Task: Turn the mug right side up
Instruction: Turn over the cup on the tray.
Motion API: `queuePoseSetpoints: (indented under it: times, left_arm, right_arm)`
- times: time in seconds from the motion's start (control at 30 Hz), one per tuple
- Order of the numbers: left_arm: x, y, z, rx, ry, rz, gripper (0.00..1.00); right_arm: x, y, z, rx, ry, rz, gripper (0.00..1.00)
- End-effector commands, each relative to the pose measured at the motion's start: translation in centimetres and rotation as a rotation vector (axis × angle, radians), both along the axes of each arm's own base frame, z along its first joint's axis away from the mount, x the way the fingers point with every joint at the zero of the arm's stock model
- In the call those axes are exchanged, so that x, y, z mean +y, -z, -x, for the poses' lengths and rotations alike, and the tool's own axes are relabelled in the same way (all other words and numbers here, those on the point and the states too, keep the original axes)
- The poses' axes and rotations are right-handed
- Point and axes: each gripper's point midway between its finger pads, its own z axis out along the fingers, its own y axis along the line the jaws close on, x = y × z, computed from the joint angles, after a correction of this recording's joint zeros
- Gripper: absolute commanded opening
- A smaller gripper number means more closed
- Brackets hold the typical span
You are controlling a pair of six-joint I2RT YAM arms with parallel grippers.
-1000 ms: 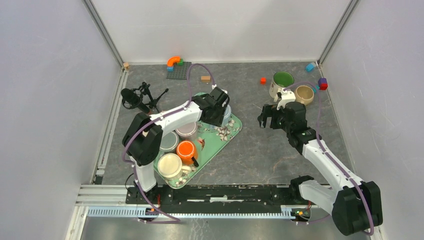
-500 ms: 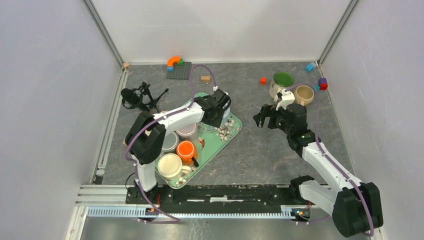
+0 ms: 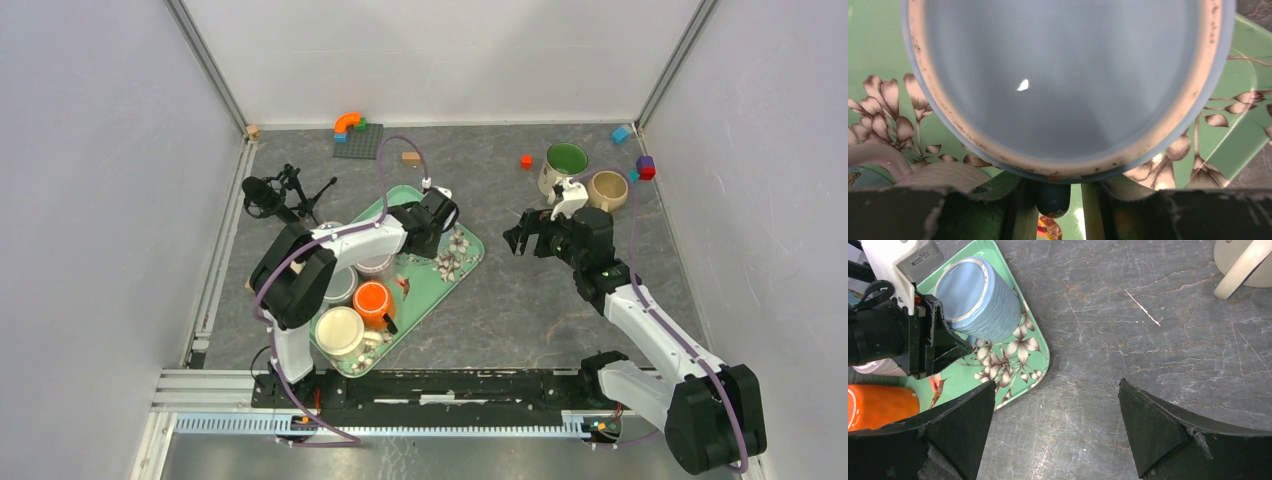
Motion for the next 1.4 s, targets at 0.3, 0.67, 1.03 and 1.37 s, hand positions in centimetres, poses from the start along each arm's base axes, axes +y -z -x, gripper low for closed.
queuePoseSetpoints:
  times: [0.3,0.67,1.03,1.37]
  left_arm:
    - [-0.2,-4.1,-2.9,-0.214,-0.037,0.065,0.41]
    - [-0.2,-4.0,-3.3,-0.232,-0.021,0.056,0.42]
    - [-0.1,-4.4,-4.0,-0.261,-0.034,0.044,0.35]
    - [-0.4,-5.7,-4.2,-0.293,-0.045,0.079,0.18]
  right_arm:
    - [0.6,-0.9,-0.1,-0.04,-0.021,-0.019,0.98]
    - [0.5,-0.4,0.0,-0.031,-0.02,-0.012,0.98]
    - [0.6,0.2,0.2,-0.02,-0.027,-0.008,0.98]
    - [0.9,0.5,0.3,-0.009,-0.042,-0.012,0.98]
